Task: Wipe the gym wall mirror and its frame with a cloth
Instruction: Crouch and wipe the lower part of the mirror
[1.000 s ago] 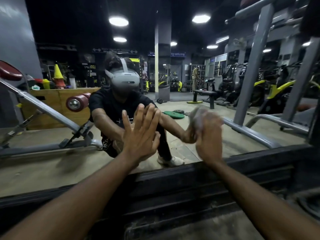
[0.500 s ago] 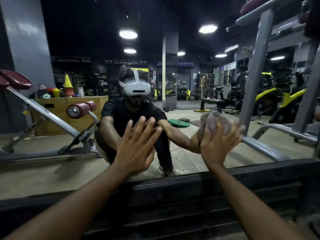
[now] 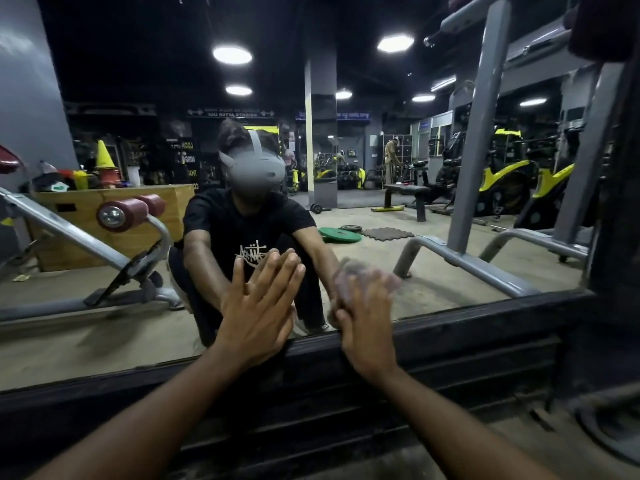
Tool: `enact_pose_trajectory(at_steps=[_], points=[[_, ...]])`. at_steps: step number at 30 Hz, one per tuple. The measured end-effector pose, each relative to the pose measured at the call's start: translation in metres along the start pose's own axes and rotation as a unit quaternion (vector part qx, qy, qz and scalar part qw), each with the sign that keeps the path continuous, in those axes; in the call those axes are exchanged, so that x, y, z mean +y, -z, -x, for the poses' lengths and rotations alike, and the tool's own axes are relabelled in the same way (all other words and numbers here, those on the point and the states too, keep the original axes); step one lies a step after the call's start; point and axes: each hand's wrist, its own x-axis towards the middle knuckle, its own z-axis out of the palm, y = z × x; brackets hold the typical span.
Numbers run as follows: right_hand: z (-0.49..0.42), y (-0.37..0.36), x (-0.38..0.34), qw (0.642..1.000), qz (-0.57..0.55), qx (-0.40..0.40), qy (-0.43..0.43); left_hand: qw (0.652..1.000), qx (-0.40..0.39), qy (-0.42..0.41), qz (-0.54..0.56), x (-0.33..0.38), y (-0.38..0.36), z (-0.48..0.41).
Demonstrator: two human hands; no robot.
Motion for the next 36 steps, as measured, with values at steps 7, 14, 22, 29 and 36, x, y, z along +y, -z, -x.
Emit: enact_pose_trajectory(at_steps=[7,14,22,29,36], points=[[-0.017,0.028,0.057,0.996,0.046,0.070,-0.040,1.000,0.021,-0.013,-0.002,0.017,-0.007,-0.006],[-0.059,0.054,0.062,0.973,0.095,0.003,0.209,0.998,0.063,0.013,-0.014,0.018,0.001,-0.068],[-0.220,0.117,0.055,0.973,0.012,0.224,-0.055,0.992,0.094,0.080,-0.026,0.003,0.019,-0.137],[-0.127,0.092,0.108,0.968,0.077,0.070,0.226,0.994,0.071,0.078,-0.019,0.030,0.010,-0.110],[-0.019,0.049,0.102,0.990,0.068,0.021,0.120,0.997,0.001,0.078,-0.005,0.084,0.002,-0.058]])
